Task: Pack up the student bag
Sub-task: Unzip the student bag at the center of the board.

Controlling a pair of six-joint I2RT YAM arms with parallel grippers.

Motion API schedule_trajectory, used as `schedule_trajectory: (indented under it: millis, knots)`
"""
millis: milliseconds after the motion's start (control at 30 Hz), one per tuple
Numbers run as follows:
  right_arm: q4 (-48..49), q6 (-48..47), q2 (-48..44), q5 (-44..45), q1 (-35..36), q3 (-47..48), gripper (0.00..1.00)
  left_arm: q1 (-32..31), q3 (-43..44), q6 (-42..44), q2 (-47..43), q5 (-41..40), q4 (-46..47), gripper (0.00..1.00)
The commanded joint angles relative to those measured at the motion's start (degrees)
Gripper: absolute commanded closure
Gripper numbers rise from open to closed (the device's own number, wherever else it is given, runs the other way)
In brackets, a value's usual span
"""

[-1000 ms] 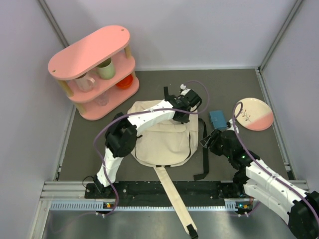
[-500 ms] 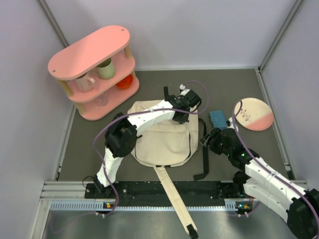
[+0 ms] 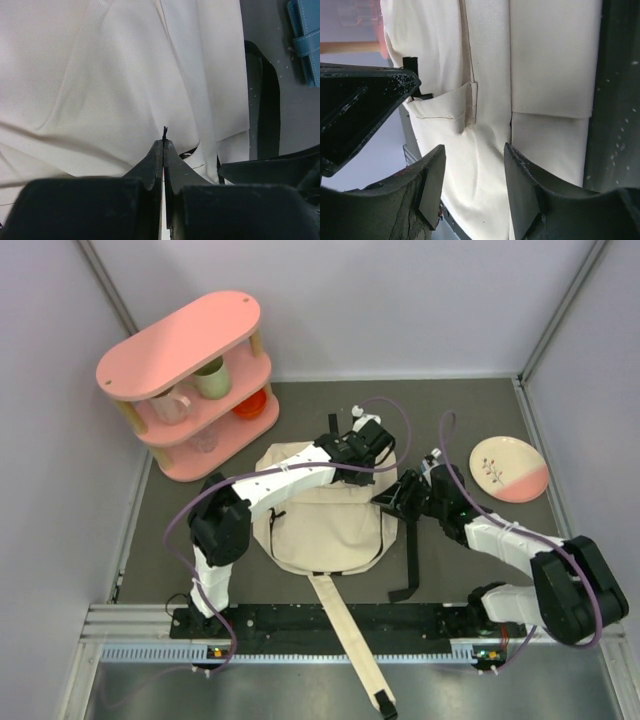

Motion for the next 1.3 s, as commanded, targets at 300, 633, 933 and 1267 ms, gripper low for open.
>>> schedule_trajectory:
  millis: [300,633,933,1267]
  knots:
    - [17.4,2.2,6.8,-4.3,-0.7,3.4,0.50,0.0,-2.7,0.0,-4.3,-0.1,2.9,1.00]
    - [18.3,1.7,9.6,-4.0,-0.7,3.7,0.63,0.3,-3.0,0.1,-4.9,0.1,3.0,1.00]
    - [17.0,1.2,7.9,-2.2,-1.1,2.6,1.00,0.7,-5.5,-0.3,-6.6,-0.9,3.1,1.00]
    - [12.8,1.0,5.7,2.3,-1.8,0.6,1.00,4.3,-15.0,-1.7,-13.7,-4.4,3.2,1.00]
